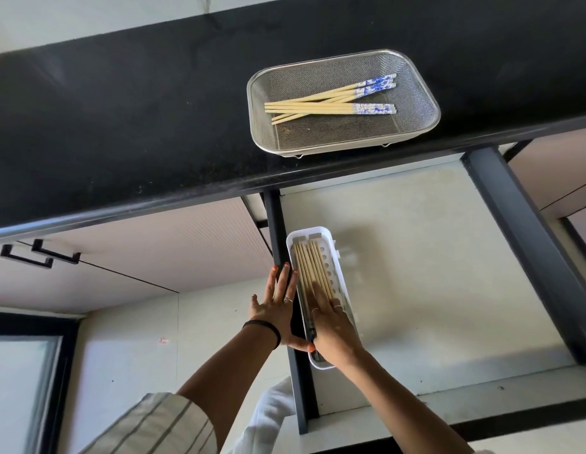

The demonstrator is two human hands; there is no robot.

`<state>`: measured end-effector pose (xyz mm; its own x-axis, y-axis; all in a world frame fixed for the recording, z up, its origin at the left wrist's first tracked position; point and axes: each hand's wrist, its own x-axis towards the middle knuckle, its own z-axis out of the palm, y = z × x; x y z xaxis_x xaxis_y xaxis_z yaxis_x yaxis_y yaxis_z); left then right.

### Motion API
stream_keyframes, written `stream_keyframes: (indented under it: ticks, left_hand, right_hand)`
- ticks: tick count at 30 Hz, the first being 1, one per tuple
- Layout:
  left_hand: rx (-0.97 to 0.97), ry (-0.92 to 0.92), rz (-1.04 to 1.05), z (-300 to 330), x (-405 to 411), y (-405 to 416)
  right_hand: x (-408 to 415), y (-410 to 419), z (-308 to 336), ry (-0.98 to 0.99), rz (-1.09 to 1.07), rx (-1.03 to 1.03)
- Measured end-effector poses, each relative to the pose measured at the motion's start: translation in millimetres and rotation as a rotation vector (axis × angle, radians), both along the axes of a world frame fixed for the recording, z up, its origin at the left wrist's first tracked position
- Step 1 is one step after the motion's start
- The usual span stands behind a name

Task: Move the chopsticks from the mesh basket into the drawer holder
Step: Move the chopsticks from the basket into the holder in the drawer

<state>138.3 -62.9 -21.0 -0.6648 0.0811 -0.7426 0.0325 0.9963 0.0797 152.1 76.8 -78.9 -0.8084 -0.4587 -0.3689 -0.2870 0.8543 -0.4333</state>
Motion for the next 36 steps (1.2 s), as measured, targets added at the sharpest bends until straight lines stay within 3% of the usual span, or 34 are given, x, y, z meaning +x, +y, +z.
stream_keyframes:
  ticks: [12, 18, 29, 32, 36]
  left_hand:
    - [0.035, 0.026, 0.001, -6.8, 1.6, -4.4]
    - [0.05, 0.034, 0.003, -9.5, 2.5, -6.7]
    - [0.044, 0.026, -0.008, -9.6, 4.1, -8.5]
    - [0.051, 0.017, -0.009, -10.5, 2.6, -9.6]
    - [0.058, 0.003, -0.007, -13.0, 1.5, -11.5]
  right_hand:
    - [15.4, 8.4, 7.9, 0.131, 0.076, 0.071]
    - [17.7, 6.8, 7.0, 0.139, 0.062, 0.011]
    - [6.8, 6.2, 20.8, -0.015, -0.127, -0.159]
    - [-23.9, 10.8, 70.4, 0.178, -0.18, -0.389]
    - [-85.8, 23.9, 145.6, 0.545, -0.218, -0.499]
